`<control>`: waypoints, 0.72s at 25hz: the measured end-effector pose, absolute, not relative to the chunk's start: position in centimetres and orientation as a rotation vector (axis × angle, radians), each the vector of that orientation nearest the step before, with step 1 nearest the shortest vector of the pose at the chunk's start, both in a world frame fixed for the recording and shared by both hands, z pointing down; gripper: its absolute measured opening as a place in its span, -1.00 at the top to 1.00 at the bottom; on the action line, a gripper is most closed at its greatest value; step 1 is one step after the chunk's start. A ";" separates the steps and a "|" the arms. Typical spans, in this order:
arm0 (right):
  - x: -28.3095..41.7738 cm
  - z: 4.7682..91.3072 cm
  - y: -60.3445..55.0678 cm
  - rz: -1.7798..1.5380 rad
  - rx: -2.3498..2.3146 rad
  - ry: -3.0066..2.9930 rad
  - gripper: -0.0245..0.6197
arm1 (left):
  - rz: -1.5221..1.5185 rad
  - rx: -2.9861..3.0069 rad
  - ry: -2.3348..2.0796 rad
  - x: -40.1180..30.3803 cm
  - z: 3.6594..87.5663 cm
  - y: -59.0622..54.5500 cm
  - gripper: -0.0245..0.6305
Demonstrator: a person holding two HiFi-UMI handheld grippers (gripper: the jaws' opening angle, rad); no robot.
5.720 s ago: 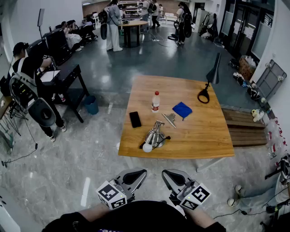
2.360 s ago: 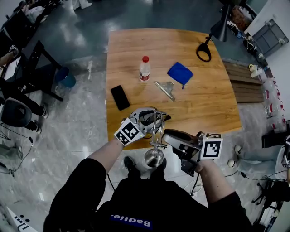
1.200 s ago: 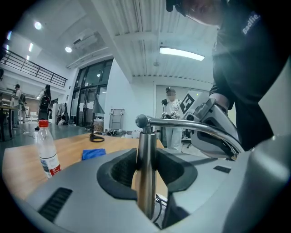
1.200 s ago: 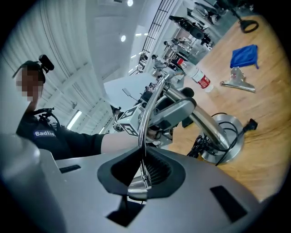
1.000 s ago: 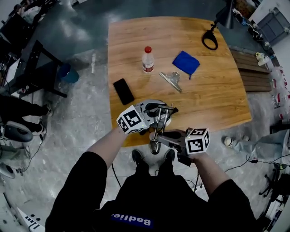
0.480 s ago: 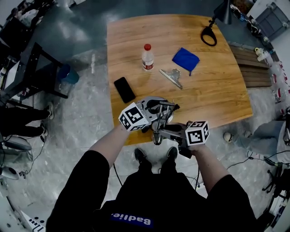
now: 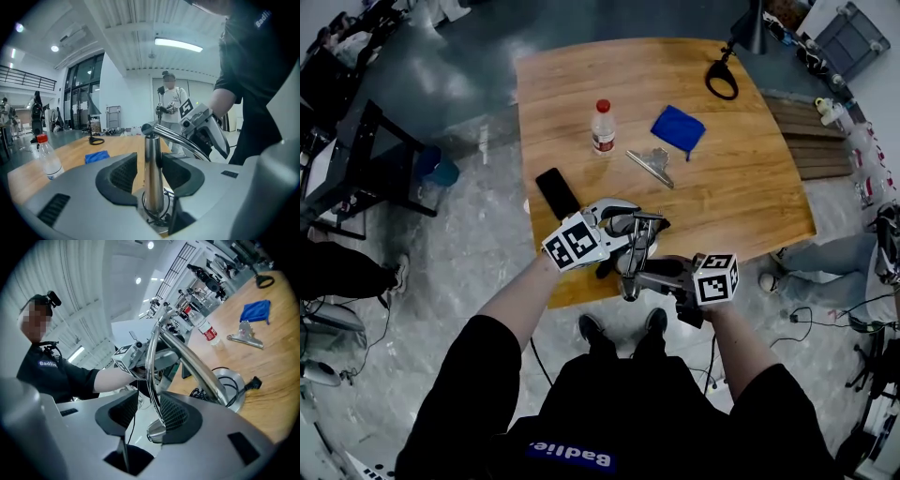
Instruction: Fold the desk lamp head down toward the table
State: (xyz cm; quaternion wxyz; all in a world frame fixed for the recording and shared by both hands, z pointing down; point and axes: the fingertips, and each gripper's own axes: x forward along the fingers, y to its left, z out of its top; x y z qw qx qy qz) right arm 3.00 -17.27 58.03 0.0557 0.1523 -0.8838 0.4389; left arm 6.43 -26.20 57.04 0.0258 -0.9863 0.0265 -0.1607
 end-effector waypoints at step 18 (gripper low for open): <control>6.0 50.9 -10.9 1.069 0.706 -2.837 0.51 | -0.151 -3.296 0.799 -1.9 51.5 -18.9 0.46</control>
